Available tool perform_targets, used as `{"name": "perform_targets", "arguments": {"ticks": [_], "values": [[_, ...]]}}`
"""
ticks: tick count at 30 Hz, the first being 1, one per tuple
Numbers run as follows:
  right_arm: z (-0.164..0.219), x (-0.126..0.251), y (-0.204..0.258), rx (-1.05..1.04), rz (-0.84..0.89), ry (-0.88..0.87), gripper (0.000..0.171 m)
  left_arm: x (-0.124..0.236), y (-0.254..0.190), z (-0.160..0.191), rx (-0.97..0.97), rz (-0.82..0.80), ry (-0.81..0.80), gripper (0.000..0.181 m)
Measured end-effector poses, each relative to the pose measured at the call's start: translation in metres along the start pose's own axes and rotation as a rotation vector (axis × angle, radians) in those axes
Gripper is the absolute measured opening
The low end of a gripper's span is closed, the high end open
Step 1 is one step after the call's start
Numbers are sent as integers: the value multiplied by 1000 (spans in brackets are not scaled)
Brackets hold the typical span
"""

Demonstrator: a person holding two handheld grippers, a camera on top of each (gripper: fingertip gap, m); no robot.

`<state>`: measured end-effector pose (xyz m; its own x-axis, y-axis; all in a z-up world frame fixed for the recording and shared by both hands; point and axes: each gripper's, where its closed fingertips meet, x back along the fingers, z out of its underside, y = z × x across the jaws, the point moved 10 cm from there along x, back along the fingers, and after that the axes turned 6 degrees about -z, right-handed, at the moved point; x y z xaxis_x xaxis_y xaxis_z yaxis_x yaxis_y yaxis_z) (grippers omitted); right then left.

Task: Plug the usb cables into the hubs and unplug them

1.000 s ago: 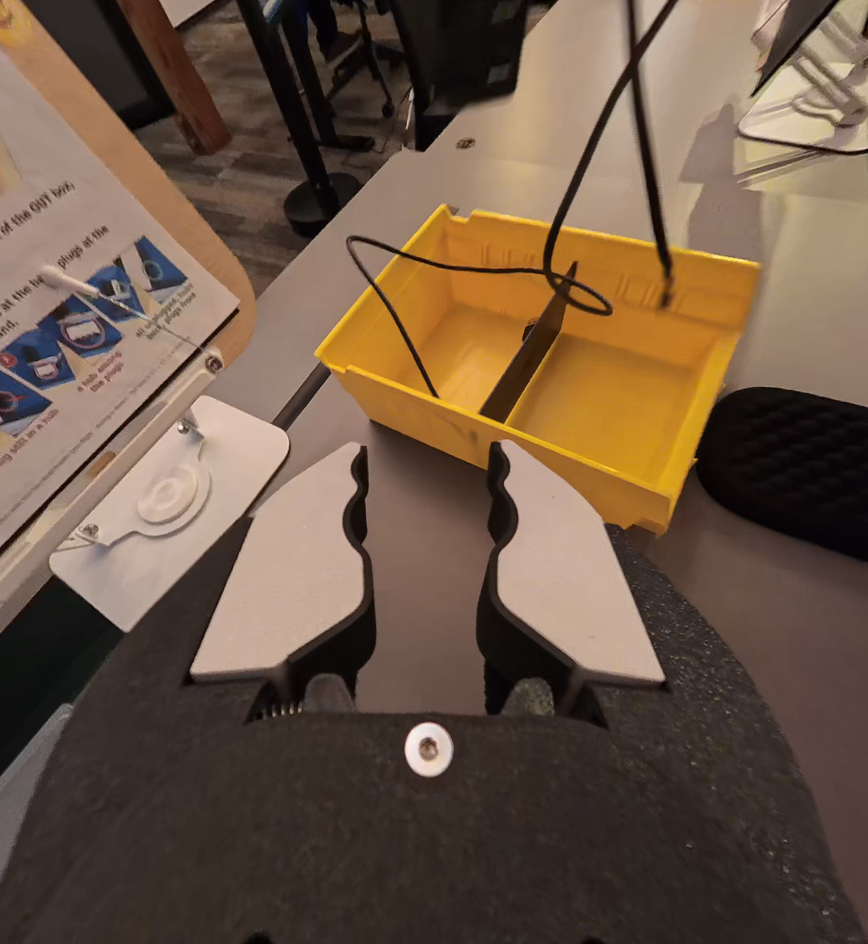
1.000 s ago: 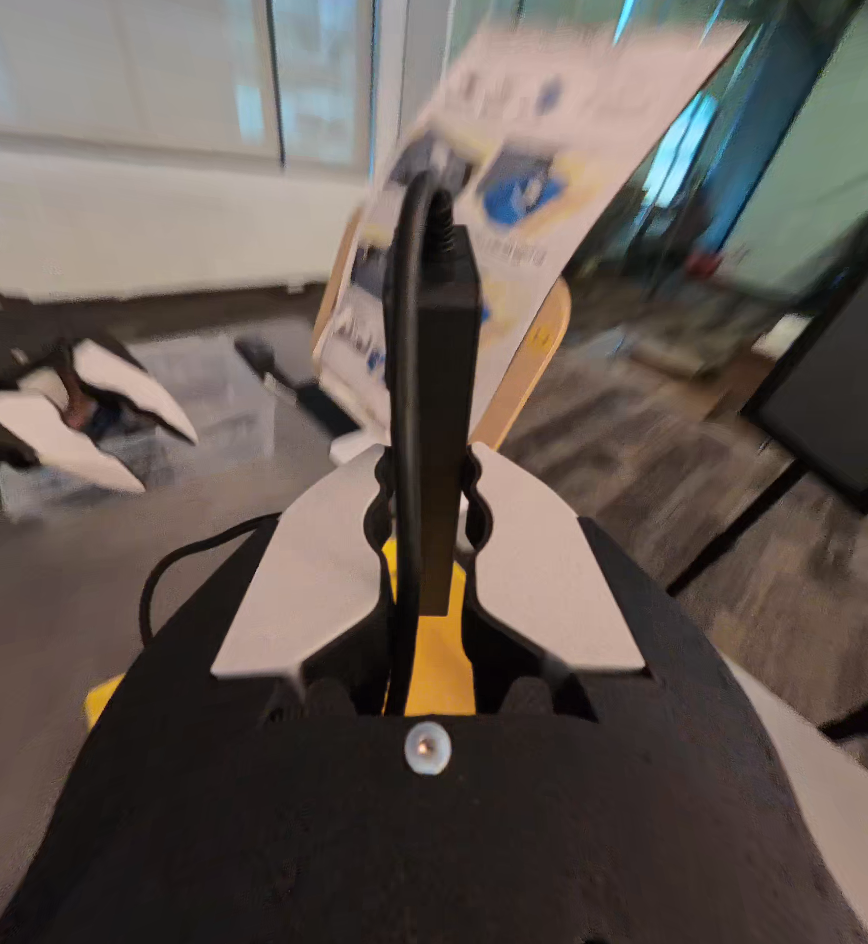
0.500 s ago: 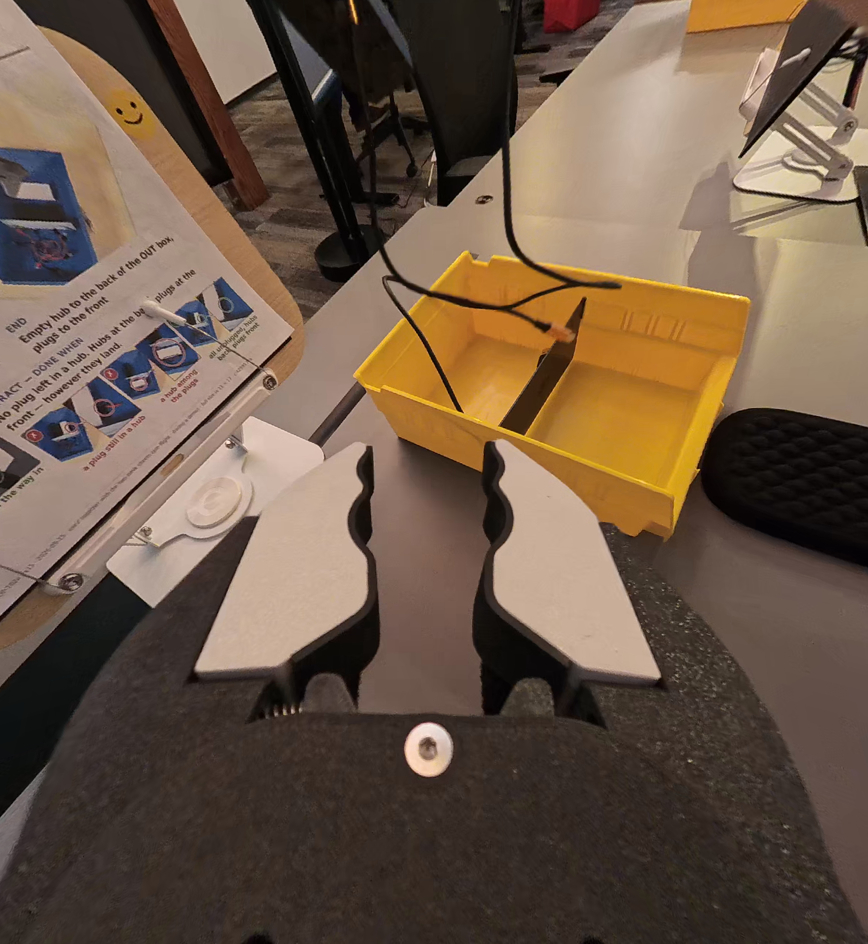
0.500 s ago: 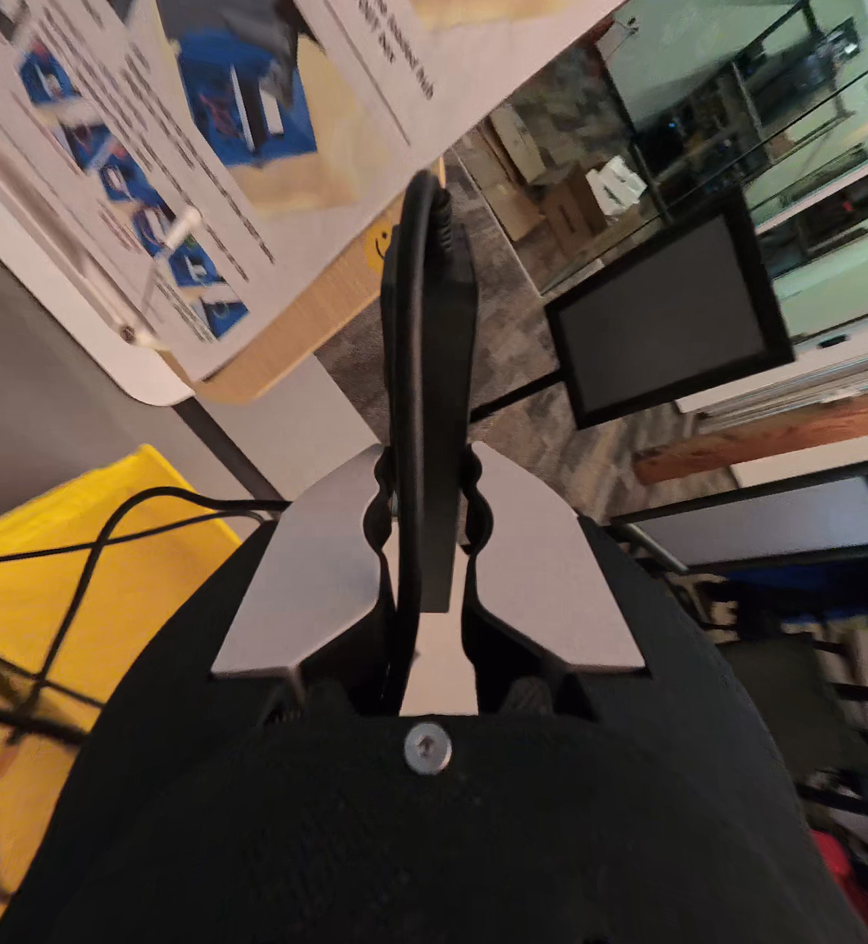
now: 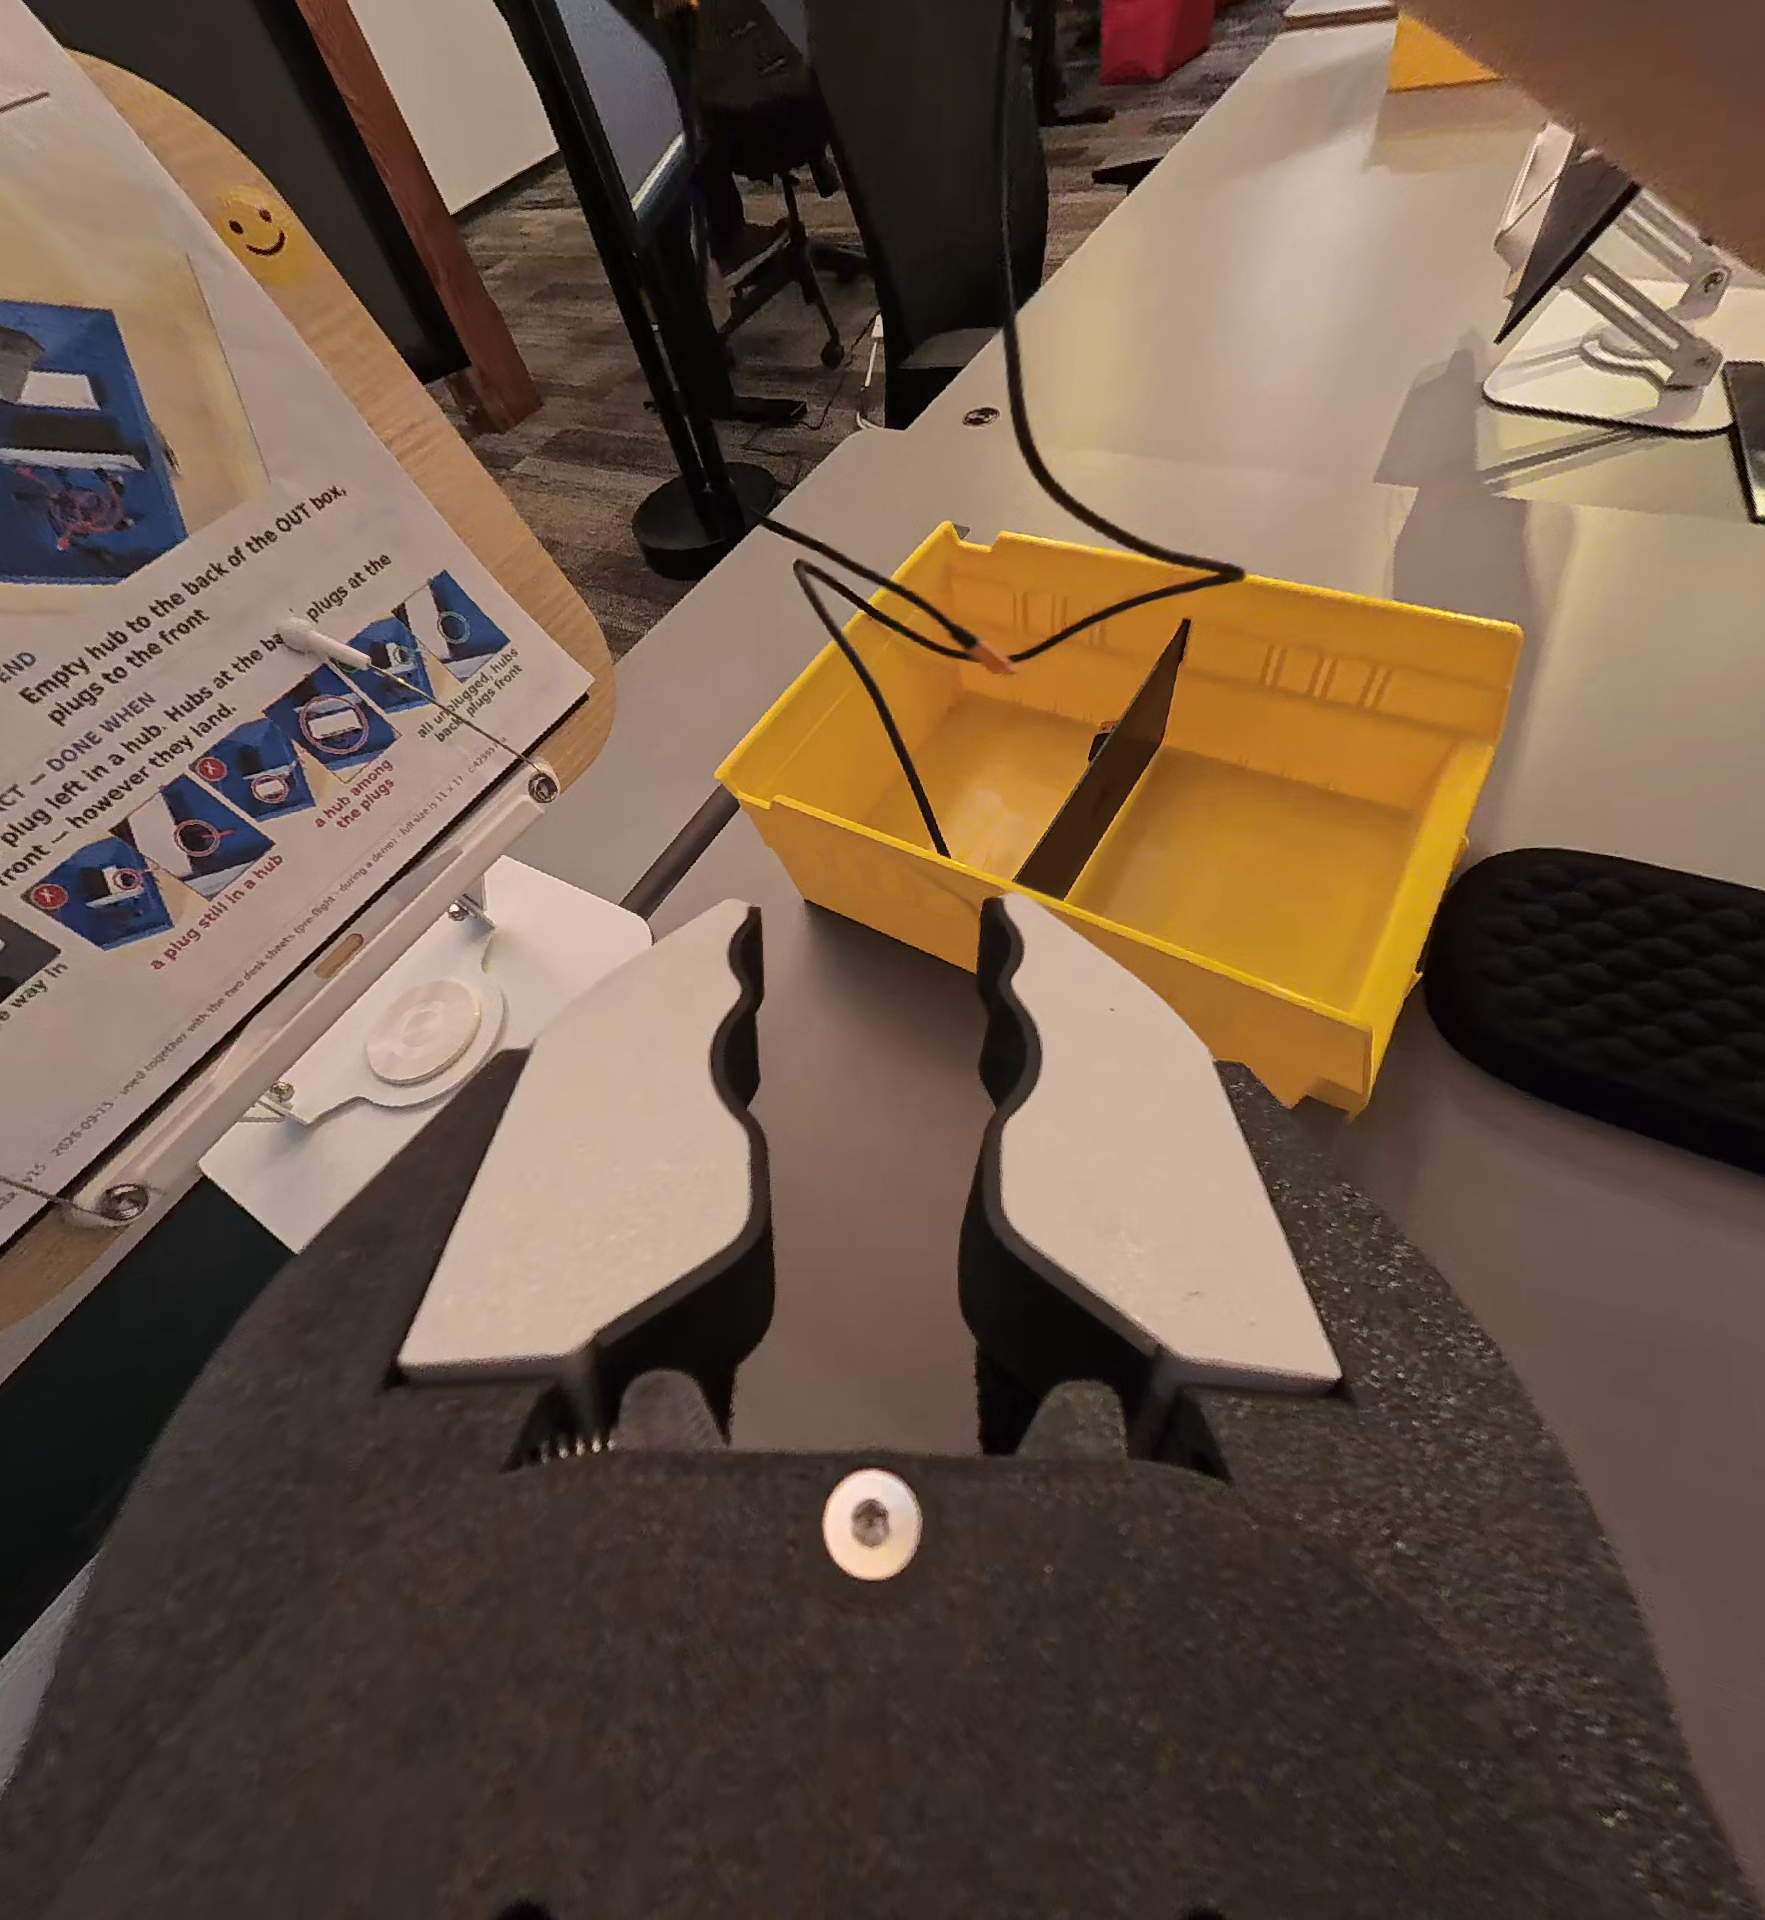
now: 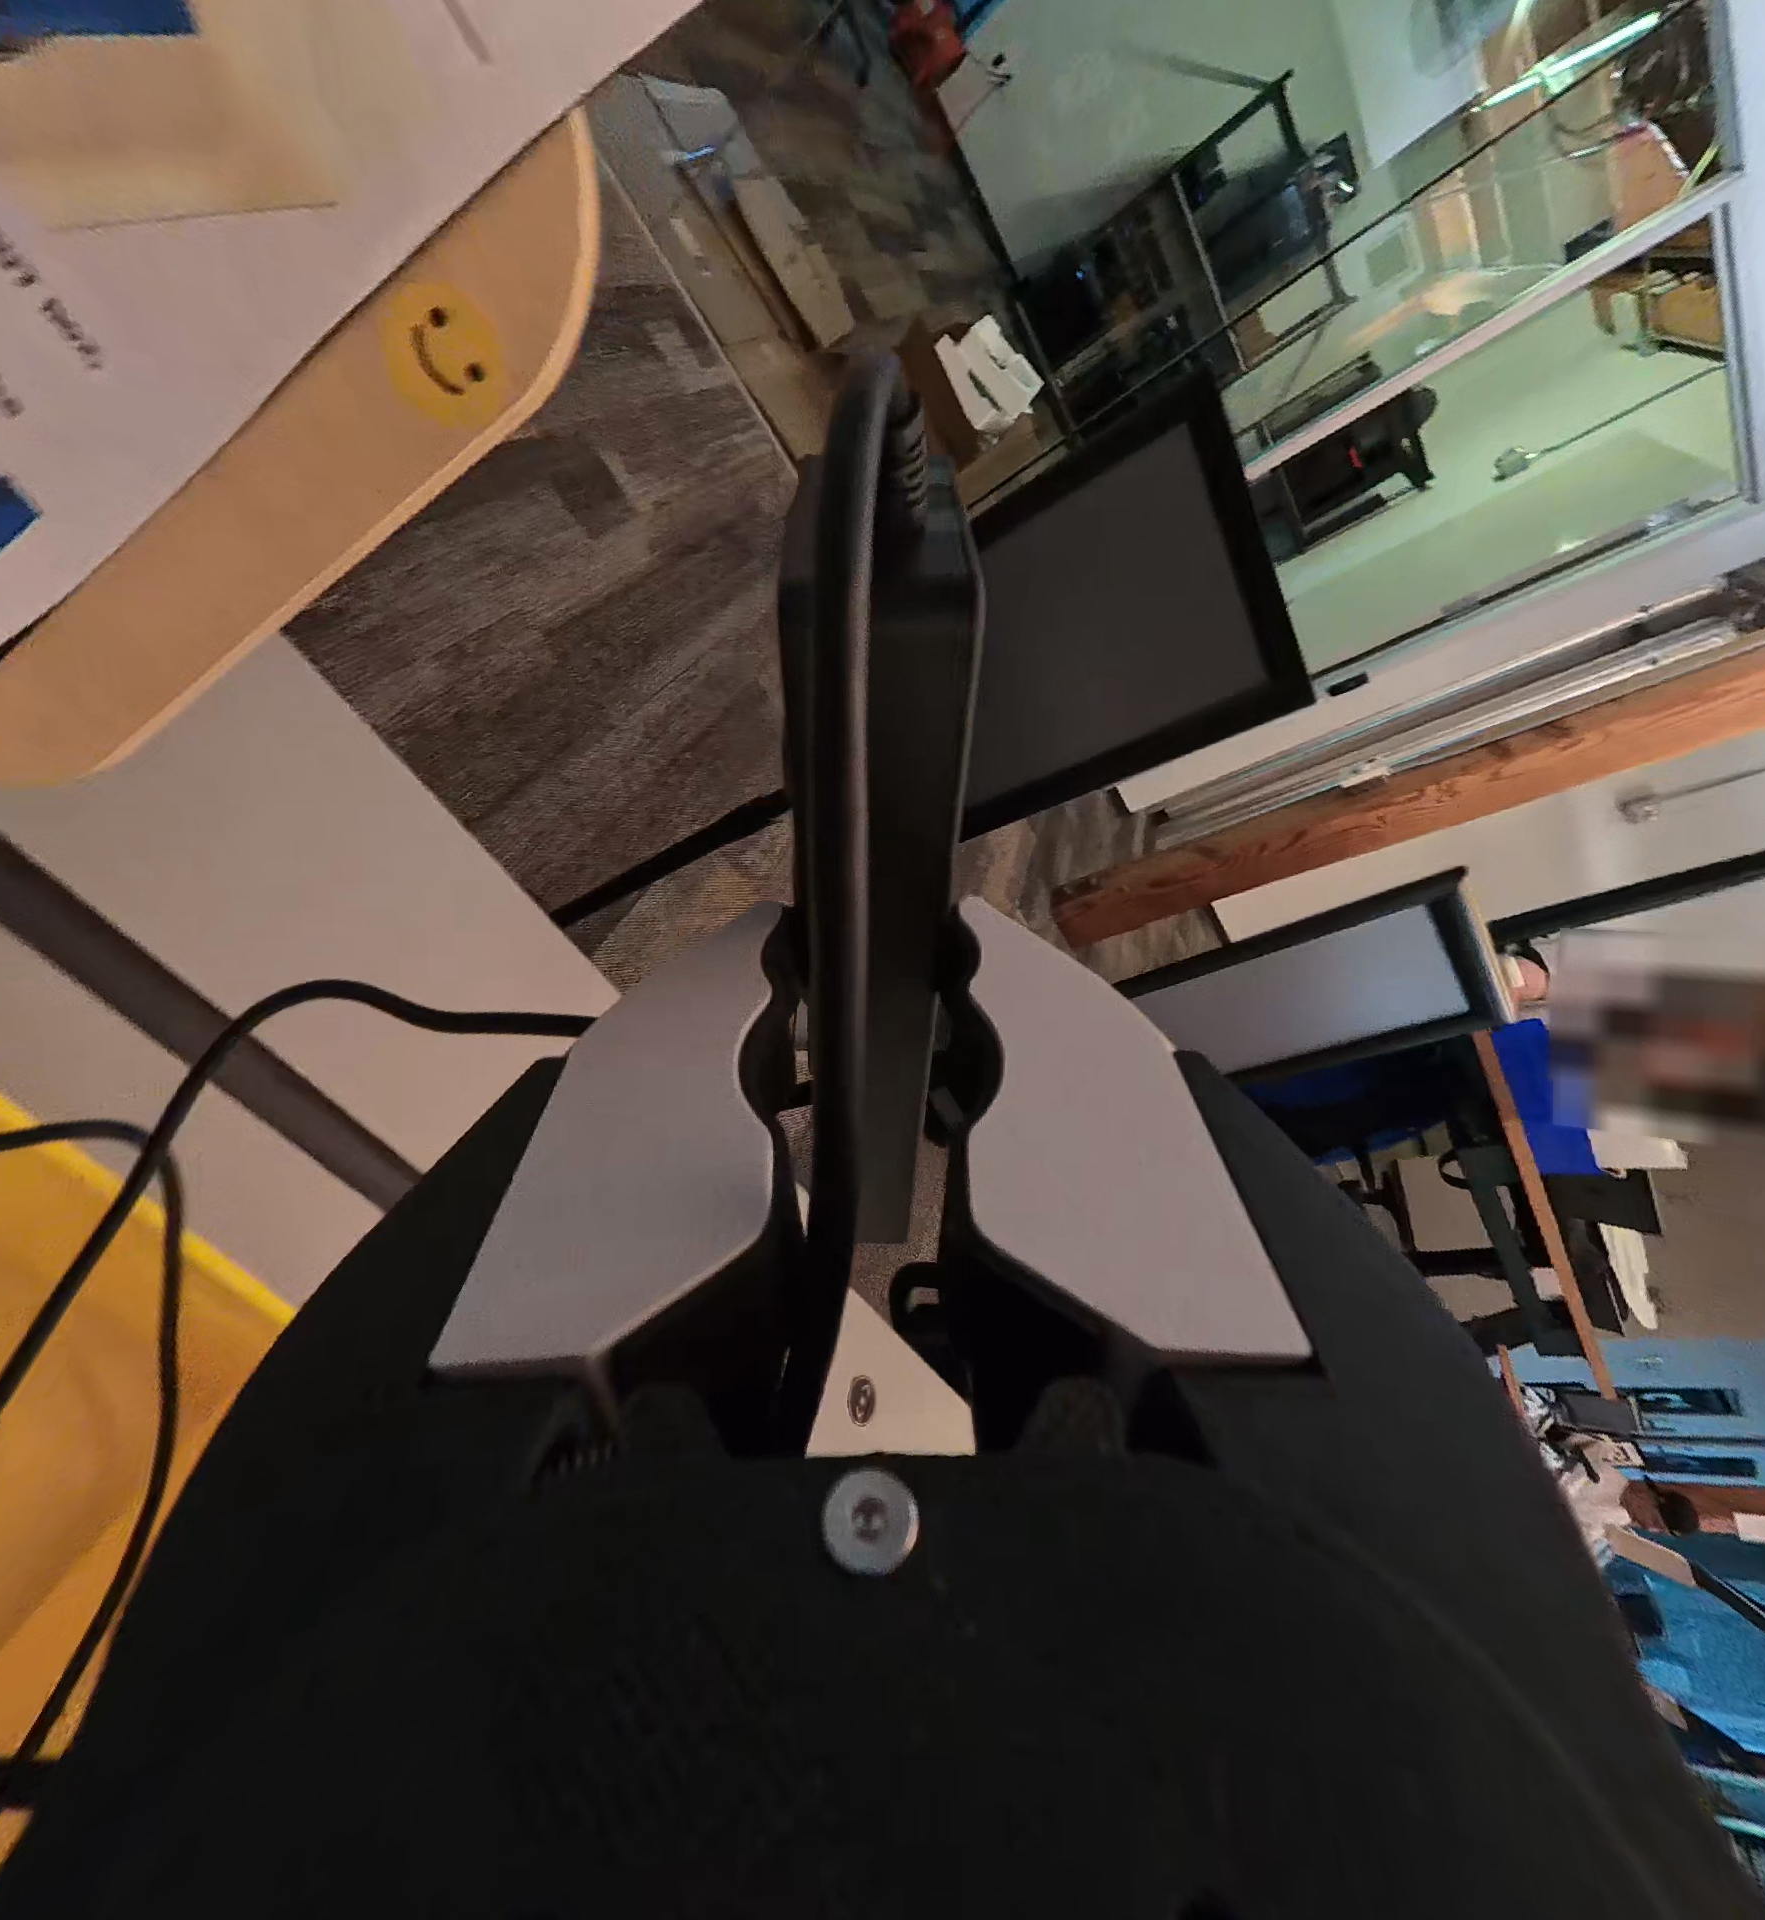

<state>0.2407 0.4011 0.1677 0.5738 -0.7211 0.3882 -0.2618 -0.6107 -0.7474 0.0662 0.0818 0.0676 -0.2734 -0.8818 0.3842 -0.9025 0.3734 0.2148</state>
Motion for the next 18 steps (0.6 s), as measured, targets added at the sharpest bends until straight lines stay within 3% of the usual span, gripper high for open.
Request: {"name": "perform_targets", "arguments": {"ticks": [8, 12, 18], "values": [[8, -25, 16, -15, 119, -143, 27, -12, 0, 4, -9, -18, 58, 39], [21, -19, 33, -63, 12, -253, 27, -16, -2, 5, -15, -10, 74, 39], [40, 19, 47, -190, -189, -367, 27, -20, -5, 5, -22, -9, 86, 39]]}}
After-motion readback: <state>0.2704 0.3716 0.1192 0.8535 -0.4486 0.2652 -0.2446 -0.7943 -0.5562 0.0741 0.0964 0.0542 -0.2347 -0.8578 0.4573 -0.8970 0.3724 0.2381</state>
